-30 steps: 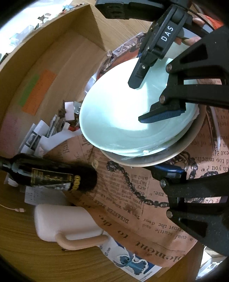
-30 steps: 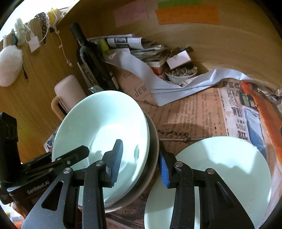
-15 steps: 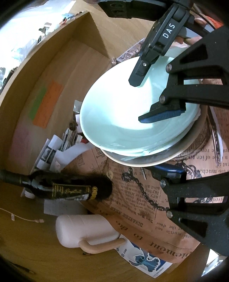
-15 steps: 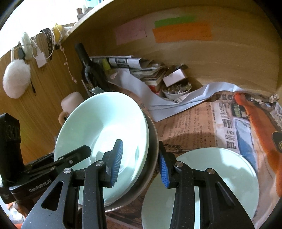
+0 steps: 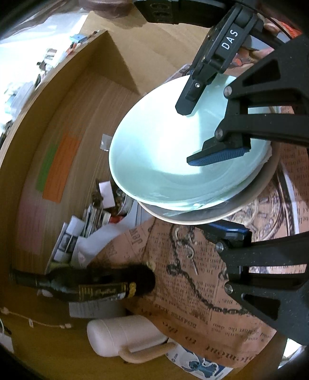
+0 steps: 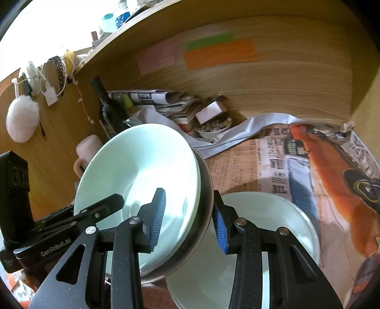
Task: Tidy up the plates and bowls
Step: 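Lift the nested bowls with both grippers and carry them over the plate stack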
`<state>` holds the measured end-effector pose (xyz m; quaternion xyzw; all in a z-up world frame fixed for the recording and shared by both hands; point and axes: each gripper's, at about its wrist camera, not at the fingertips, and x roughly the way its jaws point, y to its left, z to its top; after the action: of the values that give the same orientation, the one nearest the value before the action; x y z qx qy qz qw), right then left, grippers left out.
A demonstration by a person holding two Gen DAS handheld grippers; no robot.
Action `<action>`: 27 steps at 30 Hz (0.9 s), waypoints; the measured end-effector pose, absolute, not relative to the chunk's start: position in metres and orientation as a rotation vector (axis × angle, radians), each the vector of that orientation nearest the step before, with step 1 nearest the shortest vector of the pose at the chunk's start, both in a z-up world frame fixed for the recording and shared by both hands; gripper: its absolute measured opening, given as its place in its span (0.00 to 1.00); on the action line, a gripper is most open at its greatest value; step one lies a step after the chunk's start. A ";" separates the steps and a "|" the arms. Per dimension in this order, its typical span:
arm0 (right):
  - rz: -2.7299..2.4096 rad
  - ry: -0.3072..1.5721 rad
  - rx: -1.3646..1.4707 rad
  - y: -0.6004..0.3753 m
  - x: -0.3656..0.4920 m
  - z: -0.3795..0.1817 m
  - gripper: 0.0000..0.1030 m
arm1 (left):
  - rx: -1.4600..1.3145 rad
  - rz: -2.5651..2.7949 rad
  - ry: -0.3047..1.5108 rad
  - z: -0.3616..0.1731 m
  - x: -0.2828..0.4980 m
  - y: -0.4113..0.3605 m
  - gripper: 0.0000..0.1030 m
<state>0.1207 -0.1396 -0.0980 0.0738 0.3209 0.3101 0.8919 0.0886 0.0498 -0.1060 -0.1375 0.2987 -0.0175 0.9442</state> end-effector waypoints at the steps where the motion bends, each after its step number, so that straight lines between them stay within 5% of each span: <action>1: 0.638 0.664 0.158 -0.144 0.120 -0.098 0.34 | -0.279 -0.041 0.610 -0.106 0.089 0.047 0.42; 27: 0.528 0.712 0.224 -0.221 0.107 -0.122 0.34 | -0.215 -0.133 0.682 -0.121 0.102 -0.031 0.42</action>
<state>0.1070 -0.2213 -0.1217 0.1083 0.3438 0.2549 0.8973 0.1022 -0.0312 -0.1212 -0.1052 0.3336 -0.0650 0.9346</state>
